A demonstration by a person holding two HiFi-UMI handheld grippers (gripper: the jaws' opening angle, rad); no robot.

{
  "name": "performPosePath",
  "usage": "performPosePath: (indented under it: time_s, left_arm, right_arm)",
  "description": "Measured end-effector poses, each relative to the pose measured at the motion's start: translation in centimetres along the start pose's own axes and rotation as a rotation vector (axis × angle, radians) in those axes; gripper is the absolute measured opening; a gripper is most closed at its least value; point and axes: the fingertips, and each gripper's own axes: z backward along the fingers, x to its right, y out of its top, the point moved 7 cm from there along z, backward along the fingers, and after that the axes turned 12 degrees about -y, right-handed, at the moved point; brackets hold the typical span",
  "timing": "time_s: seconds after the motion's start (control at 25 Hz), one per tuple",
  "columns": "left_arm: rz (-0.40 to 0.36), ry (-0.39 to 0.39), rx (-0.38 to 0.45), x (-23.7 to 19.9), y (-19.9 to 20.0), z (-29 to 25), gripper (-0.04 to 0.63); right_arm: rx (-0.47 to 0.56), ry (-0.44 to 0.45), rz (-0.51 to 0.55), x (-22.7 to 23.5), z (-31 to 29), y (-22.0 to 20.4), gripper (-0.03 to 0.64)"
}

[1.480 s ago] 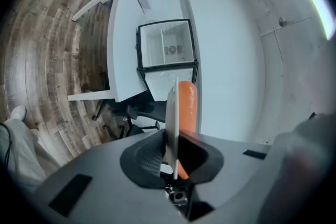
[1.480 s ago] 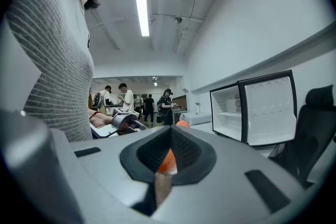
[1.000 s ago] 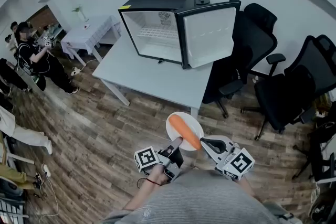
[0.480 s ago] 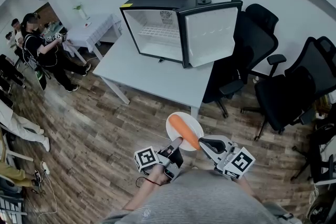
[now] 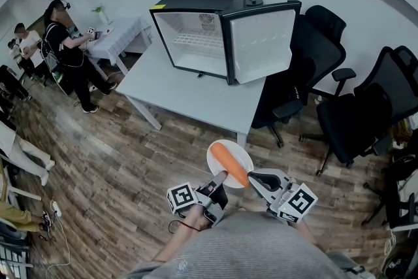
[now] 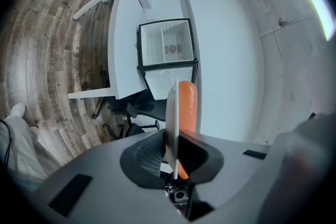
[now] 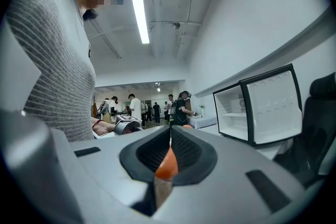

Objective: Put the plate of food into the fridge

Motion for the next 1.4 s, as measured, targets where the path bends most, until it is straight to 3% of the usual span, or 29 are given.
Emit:
performPosePath:
  time_s: [0.84, 1.08, 1.4]
  left_arm:
    - [0.018, -0.029, 0.046, 0.3, 0.4, -0.2, 0.052]
    - [0.039, -0.051, 0.051, 0.0, 1.9, -1.4, 0.052]
    - [0.034, -0.054, 0.053, -0.6, 7.0, -3.3, 0.052]
  right_arm:
    - [0.015, -0.011, -0.011, 0.6, 0.3, 0.0, 0.014]
    - [0.009, -0.031, -0.006, 2.1, -1.1, 0.0, 0.014]
    - [0.017, -0.046, -0.020, 4.6, -5.7, 0.6, 0.014]
